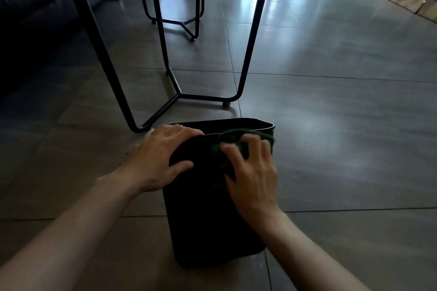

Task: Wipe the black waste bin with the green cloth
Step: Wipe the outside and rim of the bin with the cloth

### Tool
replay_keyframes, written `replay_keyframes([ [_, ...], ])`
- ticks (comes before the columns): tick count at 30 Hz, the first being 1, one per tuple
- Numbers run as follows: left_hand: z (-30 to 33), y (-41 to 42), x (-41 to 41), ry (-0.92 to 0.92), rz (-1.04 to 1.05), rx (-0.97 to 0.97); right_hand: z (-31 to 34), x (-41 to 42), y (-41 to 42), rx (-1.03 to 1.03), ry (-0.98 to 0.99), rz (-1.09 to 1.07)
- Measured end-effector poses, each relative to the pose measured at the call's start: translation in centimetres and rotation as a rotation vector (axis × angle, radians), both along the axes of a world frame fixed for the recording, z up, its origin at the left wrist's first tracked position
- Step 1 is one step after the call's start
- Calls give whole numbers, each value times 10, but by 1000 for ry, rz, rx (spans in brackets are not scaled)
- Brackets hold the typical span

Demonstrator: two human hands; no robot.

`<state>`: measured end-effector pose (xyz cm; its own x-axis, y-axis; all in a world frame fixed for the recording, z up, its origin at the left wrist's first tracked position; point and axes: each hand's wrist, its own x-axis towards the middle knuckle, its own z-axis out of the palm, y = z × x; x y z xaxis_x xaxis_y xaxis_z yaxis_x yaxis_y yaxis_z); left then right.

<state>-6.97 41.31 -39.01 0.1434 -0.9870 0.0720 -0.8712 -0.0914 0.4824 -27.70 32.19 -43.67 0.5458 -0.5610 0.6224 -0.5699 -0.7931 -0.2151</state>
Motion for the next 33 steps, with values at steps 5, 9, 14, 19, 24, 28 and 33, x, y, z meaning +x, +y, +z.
replay_keyframes([
  [5, 0, 0, -1, -40, -31, 5, -73, -44, 62, -108, 350, 349],
  [9, -2, 1, -1, -49, -40, 5, -57, -49, 55, -22, 301, 275],
  [14, -1, 1, 0, -35, -31, 8, 8, 3, 3, 72, -46, -45],
  [19, 0, 2, 0, -34, -15, 16, -44, -28, 51, -8, 223, 202],
  [24, 2, 7, -3, -56, -51, 15, -59, -101, 66, 498, 326, 11],
  [28, 4, 13, -1, -87, -102, 8, -5, -125, 8, 1127, -520, -424],
  [33, 7, 22, 9, -75, -159, -7, 64, -143, -53, 1210, -548, -449],
])
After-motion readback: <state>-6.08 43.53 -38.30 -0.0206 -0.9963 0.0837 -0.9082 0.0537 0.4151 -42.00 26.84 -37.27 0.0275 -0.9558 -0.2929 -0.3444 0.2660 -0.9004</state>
